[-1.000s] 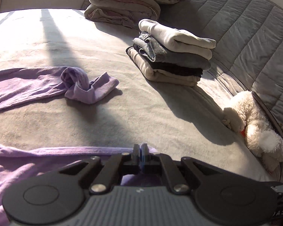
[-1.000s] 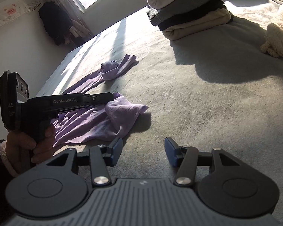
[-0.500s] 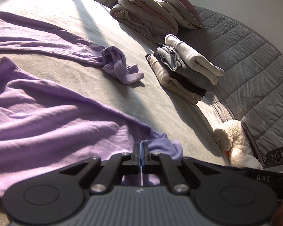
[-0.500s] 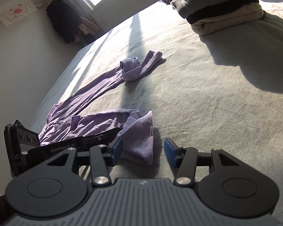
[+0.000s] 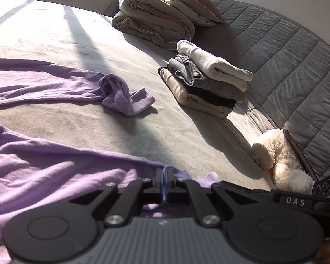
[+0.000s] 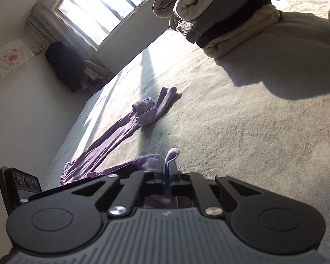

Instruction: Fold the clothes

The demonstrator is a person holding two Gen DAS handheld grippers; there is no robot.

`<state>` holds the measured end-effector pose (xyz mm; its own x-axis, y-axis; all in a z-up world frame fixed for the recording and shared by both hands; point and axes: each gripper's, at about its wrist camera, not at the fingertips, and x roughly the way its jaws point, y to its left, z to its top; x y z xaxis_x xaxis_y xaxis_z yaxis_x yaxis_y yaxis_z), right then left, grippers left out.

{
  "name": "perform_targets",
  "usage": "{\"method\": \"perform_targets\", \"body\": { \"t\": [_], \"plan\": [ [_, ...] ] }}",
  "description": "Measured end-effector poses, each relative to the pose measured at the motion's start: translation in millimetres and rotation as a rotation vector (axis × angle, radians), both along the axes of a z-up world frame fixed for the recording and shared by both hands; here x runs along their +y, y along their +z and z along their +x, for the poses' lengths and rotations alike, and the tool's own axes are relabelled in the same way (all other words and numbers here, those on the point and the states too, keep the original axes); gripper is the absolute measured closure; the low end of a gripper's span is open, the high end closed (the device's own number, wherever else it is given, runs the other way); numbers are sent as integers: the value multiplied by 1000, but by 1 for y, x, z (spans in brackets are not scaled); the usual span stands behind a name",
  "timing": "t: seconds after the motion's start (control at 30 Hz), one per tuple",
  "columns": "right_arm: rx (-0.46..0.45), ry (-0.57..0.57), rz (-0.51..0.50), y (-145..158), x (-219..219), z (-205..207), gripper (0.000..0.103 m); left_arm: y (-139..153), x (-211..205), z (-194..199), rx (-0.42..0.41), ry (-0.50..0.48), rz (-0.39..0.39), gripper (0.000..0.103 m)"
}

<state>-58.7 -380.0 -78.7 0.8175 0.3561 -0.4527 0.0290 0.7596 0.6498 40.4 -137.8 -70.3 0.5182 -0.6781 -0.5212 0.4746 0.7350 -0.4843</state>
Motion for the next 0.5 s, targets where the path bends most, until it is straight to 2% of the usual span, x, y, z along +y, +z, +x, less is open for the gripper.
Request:
{"method": "perform_targets", "body": {
  "t": [0.13, 0.3, 0.5],
  "plan": [
    [-62, -94, -68, 14, 2, -31, 98, 19, -33, 3, -60, -55, 13, 102],
    [-80, -234, -160, 21, 2, -60, 99, 31, -88, -1, -115, -155, 64, 102],
    [-39, -362, -203, 26, -2, -80, 99, 27, -144, -15, -124, -248, 88, 102]
  ]
}}
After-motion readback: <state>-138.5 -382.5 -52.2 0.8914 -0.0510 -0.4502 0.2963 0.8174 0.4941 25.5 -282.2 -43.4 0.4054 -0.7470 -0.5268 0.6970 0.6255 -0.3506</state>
